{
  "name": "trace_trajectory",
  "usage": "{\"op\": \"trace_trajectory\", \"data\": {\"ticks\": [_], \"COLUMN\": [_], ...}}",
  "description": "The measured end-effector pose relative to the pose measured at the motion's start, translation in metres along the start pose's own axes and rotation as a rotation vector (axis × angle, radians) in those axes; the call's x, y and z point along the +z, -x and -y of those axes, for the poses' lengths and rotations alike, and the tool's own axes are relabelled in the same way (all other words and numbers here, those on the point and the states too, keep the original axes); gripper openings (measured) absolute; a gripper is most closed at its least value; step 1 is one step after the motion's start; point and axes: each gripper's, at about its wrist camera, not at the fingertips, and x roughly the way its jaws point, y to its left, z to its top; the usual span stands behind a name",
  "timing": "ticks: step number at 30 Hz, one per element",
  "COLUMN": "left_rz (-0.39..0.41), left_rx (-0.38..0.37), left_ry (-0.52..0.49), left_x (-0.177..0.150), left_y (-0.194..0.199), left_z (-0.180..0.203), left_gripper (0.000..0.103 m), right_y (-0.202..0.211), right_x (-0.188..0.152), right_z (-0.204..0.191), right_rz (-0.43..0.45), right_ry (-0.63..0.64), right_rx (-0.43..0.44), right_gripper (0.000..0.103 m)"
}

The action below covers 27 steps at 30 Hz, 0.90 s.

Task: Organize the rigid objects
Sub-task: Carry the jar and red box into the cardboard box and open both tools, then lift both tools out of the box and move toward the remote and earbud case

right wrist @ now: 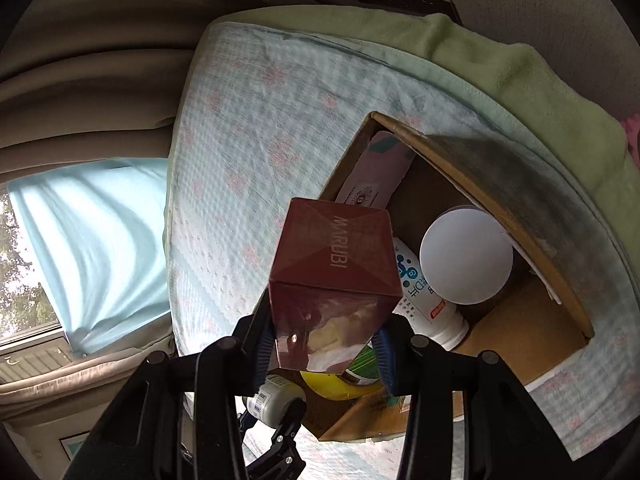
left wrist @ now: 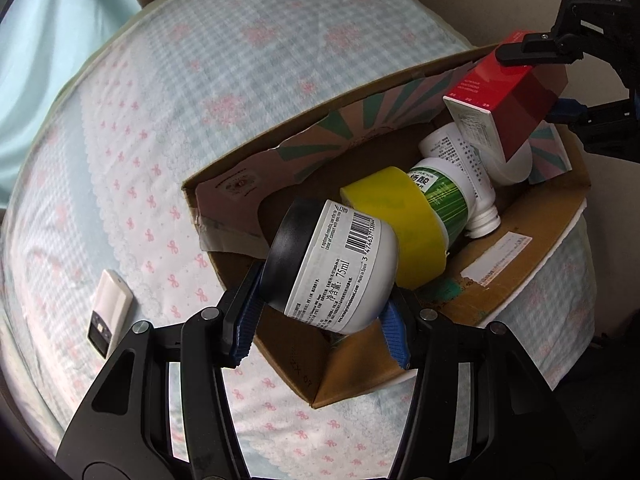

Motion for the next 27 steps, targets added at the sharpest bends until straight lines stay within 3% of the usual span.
{"op": "trace_trajectory", "data": {"ticks": [8,10,11,12,13,21,27], "left_rz": [-0.008,0.009,0.021,0.037,0.043,0.034,0.048], "left_rx": [0.058,0.082,0.079,0.073,0.069,0.07,0.089], "left_ry": [-0.053,-0.077,-0.084,-0.092,-0.1,-0.1,-0.116], "left_x": [0.006,0.006,0.006,0.005,0.005,0.005,0.009], "left_y": [-0.005,0.001,0.005,0.01,0.012,0.017,0.026], "left_z": [0.006,0.01,0.013,0.014,0.017,0.025,0.03], "left_gripper": [0.05,0.069,0.103,0.103,0.103,0.103,0.103], "right_y": [-0.012,-0.012,-0.012,-0.009,-0.006,-0.007,0.008], "right_x": [0.0,0.003,0.004,0.003,0.002,-0.002,-0.009], "right_z": [0.007,0.002,-0.002,-0.007,-0.011,-0.022,-0.016], "right_rz": [-0.019,-0.021,-0.014,0.004,0.023,0.042,0.056], "right_ry": [-0.059,-0.038,-0.017,-0.001,0.015,0.102,0.089], "right_rx": [0.009,-0.062,-0.103,-0.143,-0.163,-0.236,-0.216], "right_gripper": [0.041,0.045,0.063,0.095,0.103,0.103,0.103]}}
